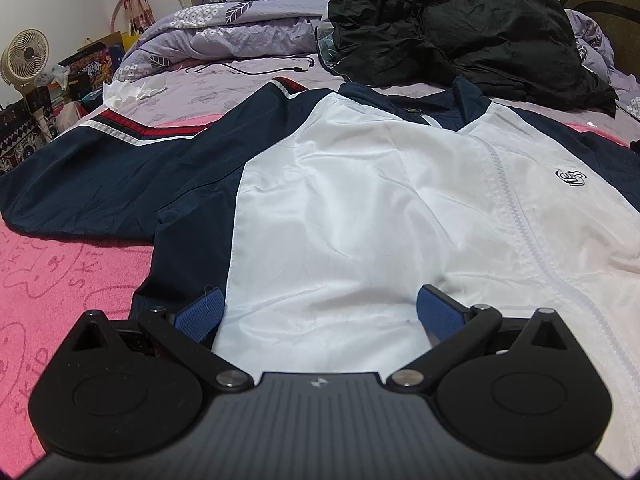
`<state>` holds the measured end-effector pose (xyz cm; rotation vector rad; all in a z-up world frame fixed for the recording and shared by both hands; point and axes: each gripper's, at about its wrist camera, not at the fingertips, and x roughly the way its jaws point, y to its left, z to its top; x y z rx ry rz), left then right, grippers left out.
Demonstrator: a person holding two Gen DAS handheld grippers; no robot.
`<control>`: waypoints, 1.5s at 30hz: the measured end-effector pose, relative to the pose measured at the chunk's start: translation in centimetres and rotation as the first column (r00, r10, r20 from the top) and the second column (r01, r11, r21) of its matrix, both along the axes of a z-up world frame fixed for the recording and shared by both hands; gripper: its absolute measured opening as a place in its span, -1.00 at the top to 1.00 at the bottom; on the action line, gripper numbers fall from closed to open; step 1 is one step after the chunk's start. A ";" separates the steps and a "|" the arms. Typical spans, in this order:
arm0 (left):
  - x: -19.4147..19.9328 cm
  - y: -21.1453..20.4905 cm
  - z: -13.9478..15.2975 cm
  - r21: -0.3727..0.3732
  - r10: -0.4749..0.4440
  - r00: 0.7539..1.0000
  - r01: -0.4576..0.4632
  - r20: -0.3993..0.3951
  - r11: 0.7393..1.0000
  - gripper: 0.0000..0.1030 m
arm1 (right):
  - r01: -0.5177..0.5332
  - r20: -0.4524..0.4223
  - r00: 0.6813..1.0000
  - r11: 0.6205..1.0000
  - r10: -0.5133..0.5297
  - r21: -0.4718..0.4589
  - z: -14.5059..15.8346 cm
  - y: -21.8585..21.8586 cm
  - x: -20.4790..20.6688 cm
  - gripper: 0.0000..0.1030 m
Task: Fold clothes
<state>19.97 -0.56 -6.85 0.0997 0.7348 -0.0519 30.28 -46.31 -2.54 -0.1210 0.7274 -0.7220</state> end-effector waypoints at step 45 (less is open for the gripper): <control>17.6 40.1 3.1 -0.365 0.786 0.614 -0.751 -0.079 0.550 -0.99 | -0.415 0.057 0.910 0.896 0.411 0.159 -5.0 28.7 1.2 -1.00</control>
